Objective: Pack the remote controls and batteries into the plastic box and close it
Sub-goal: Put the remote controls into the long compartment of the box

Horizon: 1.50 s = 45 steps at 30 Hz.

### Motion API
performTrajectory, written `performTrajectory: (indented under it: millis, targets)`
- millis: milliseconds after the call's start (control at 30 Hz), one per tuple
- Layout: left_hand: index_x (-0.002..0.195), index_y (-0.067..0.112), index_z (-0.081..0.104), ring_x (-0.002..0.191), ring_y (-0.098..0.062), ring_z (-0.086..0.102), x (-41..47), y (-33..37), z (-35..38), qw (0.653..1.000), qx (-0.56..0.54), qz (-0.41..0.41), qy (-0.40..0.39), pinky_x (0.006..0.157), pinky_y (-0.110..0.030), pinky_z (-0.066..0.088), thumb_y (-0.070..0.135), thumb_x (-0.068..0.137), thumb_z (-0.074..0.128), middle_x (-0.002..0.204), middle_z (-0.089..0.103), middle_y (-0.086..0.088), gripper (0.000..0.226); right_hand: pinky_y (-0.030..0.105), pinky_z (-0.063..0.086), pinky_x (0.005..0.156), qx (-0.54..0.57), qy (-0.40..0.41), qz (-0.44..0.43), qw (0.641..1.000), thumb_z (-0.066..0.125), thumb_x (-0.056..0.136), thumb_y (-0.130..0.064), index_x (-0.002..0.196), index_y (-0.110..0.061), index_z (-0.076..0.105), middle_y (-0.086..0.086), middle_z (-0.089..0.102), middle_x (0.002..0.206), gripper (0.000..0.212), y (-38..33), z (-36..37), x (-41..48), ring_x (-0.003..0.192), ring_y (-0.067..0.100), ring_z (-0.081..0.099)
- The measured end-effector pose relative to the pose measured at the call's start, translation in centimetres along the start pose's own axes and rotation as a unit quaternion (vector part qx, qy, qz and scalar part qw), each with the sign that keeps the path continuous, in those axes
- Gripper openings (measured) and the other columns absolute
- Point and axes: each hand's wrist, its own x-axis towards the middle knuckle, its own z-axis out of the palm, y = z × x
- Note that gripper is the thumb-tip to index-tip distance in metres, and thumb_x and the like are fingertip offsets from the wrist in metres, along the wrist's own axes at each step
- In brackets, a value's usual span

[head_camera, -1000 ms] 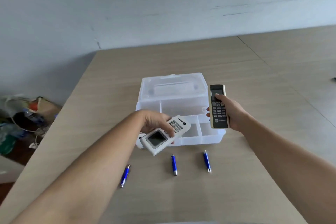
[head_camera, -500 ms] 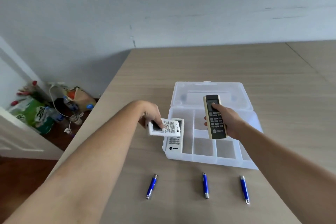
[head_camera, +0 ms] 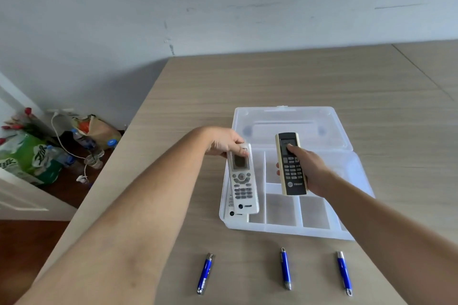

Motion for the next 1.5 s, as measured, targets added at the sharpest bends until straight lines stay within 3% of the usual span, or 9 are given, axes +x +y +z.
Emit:
performTrajectory:
  millis: [133, 267, 500, 667, 833, 1033, 1167, 1300, 1500]
  targets:
    - [0.082, 0.008, 0.060, 0.080, -0.015, 0.057, 1.9, 0.2, 0.5, 0.994, 0.058, -0.061, -0.066, 0.078, -0.024, 0.045, 0.005, 0.093, 0.056, 0.085, 0.059, -0.006, 0.013, 0.030, 0.053, 0.056, 0.010, 0.021, 0.018, 1.000, 0.052, 0.091, -0.032, 0.077, -0.011, 0.062, 0.003, 0.068, 0.054, 0.026, 0.4, -0.1, 0.7, 0.049, 0.019, 0.064]
    - [0.118, -0.005, 0.060, 0.100, -0.022, 0.056, 3.2, -0.3, 0.5, 0.989, 0.116, -0.071, -0.050, 0.096, -0.033, 0.045, 0.009, 0.090, 0.062, 0.096, 0.063, -0.009, 0.031, 0.028, 0.051, 0.051, 0.006, 0.015, 0.018, 1.000, 0.052, 0.091, -0.030, 0.074, -0.012, 0.063, -0.001, 0.065, 0.047, 0.026, 0.7, 0.1, 1.3, 0.043, 0.014, 0.063]
    - [0.125, 0.022, 0.061, 0.115, -0.020, 0.059, 5.0, -2.8, 2.7, 0.968, 0.242, -0.030, 0.058, 0.100, -0.030, 0.045, 0.020, 0.087, 0.065, 0.126, 0.064, -0.003, 0.039, 0.023, 0.048, 0.050, -0.038, 0.012, -0.016, 0.999, 0.056, 0.090, -0.023, 0.070, -0.013, 0.061, -0.001, 0.064, 0.053, 0.024, 1.0, 0.3, 2.0, 0.046, 0.013, 0.059]
    - [0.138, 0.025, 0.047, 0.131, -0.019, 0.043, 5.6, -5.3, 5.3, 0.885, 0.428, 0.012, 0.180, 0.110, -0.038, 0.025, 0.066, 0.068, 0.064, 0.138, 0.052, 0.001, 0.083, 0.033, 0.050, 0.065, -0.081, 0.016, -0.032, 0.996, 0.061, 0.088, -0.018, 0.068, -0.010, 0.058, 0.009, 0.062, 0.067, 0.022, 1.1, 0.6, 2.4, 0.059, 0.022, 0.057]
    - [0.141, 0.021, 0.042, 0.131, -0.020, 0.045, 5.2, -5.8, 6.0, 0.888, 0.414, 0.031, 0.198, 0.113, -0.038, 0.023, 0.058, 0.073, 0.065, 0.141, 0.051, -0.001, 0.081, 0.044, 0.055, 0.074, -0.152, 0.025, -0.060, 0.986, 0.061, 0.088, -0.019, 0.074, -0.010, 0.061, 0.013, 0.067, 0.075, 0.017, 0.8, 1.2, 2.5, 0.066, 0.029, 0.063]
    - [0.147, 0.019, 0.033, 0.140, -0.021, 0.033, 3.7, -6.2, 6.5, 0.893, 0.397, 0.033, 0.207, 0.118, -0.041, 0.014, 0.064, 0.072, 0.064, 0.149, 0.042, -0.001, 0.093, 0.023, 0.050, 0.042, -0.296, 0.035, -0.107, 0.949, 0.062, 0.082, -0.020, 0.130, -0.030, 0.043, 0.011, 0.071, 0.083, 0.052, 0.0, 2.7, 2.1, 0.057, 0.019, 0.066]
    - [0.149, 0.020, 0.028, 0.147, -0.018, 0.016, 2.0, -7.3, 5.9, 0.914, 0.350, 0.037, 0.201, 0.118, -0.040, 0.008, 0.057, 0.074, 0.066, 0.158, 0.027, 0.000, 0.092, 0.039, 0.060, 0.055, -0.406, 0.047, -0.133, 0.903, 0.057, 0.080, -0.015, 0.122, -0.022, 0.049, 0.013, 0.064, 0.091, 0.043, 0.0, 4.9, 2.1, 0.064, 0.032, 0.064]
    - [0.151, 0.019, 0.025, 0.149, -0.017, 0.008, 1.5, -7.7, 6.1, 0.910, 0.362, 0.043, 0.198, 0.119, -0.040, 0.000, 0.055, 0.081, 0.061, 0.159, 0.023, 0.001, 0.086, 0.030, 0.049, 0.054, -0.495, 0.057, -0.138, 0.856, 0.056, 0.078, -0.014, 0.109, -0.012, 0.055, -0.004, 0.051, 0.072, 0.031, 1.1, 6.9, 2.2, 0.067, 0.027, 0.057]
    - [0.149, 0.019, 0.028, 0.150, -0.017, 0.005, 2.0, -7.7, 5.9, 0.907, 0.375, 0.039, 0.186, 0.119, -0.046, -0.002, 0.058, 0.080, 0.061, 0.159, 0.025, 0.001, 0.086, 0.034, 0.050, 0.080, -0.558, 0.030, -0.147, 0.816, 0.060, 0.073, -0.019, 0.105, -0.010, 0.060, 0.012, 0.061, 0.105, 0.032, 2.7, 7.0, 2.3, 0.099, 0.030, 0.057]
